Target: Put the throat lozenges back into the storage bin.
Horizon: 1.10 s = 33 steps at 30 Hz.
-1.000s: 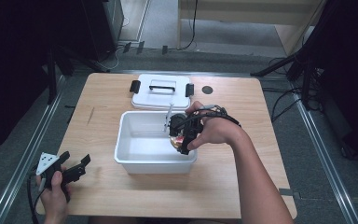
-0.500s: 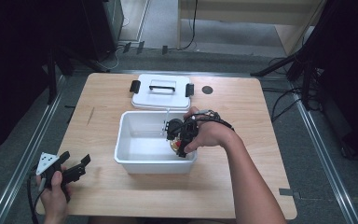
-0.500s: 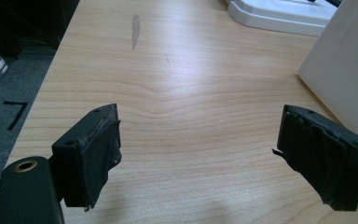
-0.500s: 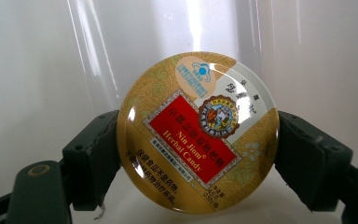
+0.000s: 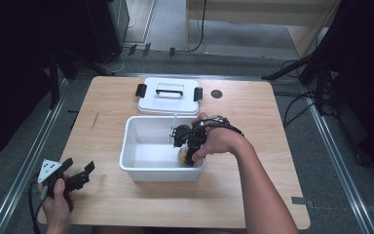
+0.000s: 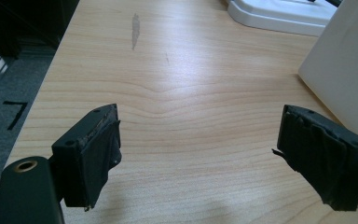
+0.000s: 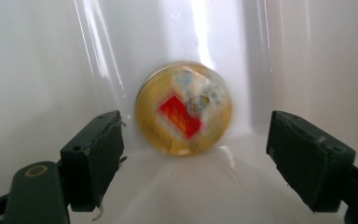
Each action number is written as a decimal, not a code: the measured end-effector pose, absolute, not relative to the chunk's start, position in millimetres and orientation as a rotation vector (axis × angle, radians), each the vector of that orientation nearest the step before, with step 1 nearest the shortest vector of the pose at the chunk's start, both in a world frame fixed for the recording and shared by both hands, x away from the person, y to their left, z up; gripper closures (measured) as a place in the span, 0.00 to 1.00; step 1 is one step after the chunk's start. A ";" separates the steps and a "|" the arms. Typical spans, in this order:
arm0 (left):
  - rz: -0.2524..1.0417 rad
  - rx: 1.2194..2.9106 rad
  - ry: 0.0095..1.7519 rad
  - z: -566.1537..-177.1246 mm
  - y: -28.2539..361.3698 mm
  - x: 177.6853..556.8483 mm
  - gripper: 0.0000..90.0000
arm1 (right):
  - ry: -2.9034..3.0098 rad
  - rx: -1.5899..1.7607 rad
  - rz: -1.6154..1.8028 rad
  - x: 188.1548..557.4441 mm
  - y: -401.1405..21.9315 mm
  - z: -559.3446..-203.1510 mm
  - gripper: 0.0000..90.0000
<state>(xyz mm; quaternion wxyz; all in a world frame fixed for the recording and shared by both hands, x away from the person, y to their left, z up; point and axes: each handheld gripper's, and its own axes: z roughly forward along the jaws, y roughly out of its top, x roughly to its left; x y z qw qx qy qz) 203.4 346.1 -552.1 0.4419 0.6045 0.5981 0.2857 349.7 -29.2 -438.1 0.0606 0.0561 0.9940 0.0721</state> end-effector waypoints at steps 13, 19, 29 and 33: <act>0.709 1.501 1.484 -552.1 346.1 203.6 0.15 | 2.996 0.214 0.288 348.6 -33.1 -424.9 0.24; 0.711 1.498 1.484 -552.2 345.6 203.9 0.15 | 2.973 0.212 0.329 344.0 -40.3 -408.2 0.25; 0.711 1.499 1.484 -552.1 345.3 204.0 0.15 | 2.918 0.236 0.379 334.1 -62.2 -375.4 0.25; 0.711 1.498 1.484 -552.1 345.3 204.0 0.15 | 2.891 0.263 0.396 331.4 -77.8 -364.4 0.25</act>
